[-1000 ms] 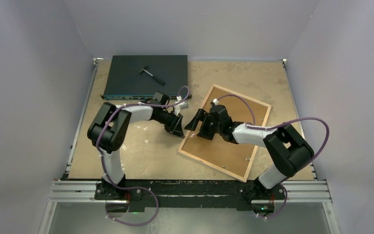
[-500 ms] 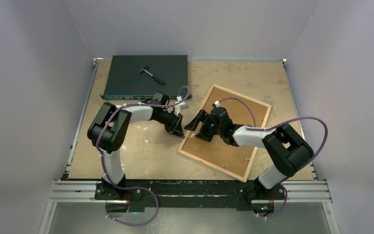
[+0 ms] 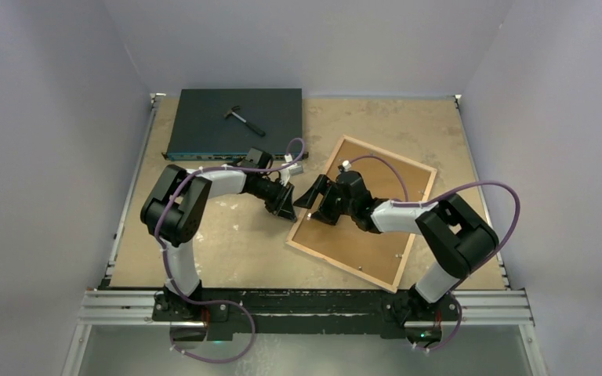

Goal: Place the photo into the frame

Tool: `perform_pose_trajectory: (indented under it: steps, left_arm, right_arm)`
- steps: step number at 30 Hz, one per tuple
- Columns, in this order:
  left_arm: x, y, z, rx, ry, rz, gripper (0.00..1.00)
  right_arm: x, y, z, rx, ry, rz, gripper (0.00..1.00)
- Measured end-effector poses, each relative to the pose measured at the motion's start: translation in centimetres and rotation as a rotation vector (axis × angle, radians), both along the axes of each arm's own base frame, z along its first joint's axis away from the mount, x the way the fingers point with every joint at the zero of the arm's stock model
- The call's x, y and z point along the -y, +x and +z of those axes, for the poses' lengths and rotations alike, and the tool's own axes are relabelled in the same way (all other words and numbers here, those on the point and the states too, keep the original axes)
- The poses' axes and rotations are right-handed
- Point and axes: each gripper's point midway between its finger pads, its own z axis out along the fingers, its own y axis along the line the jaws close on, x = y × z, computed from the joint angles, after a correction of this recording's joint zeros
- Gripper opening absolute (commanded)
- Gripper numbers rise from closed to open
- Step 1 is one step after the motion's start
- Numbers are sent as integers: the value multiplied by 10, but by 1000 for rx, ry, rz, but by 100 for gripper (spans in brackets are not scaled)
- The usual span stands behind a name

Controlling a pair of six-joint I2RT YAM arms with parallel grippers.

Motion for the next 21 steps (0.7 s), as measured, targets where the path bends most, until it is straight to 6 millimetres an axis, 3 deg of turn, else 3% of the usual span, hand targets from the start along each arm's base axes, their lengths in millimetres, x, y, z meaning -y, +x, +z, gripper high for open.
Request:
perform_pose_trajectory:
  steps: [21]
  left_arm:
    - [-3,1,-7,22,24,5,17]
  right_arm:
    - [-20,-2,0,40,22,109,84]
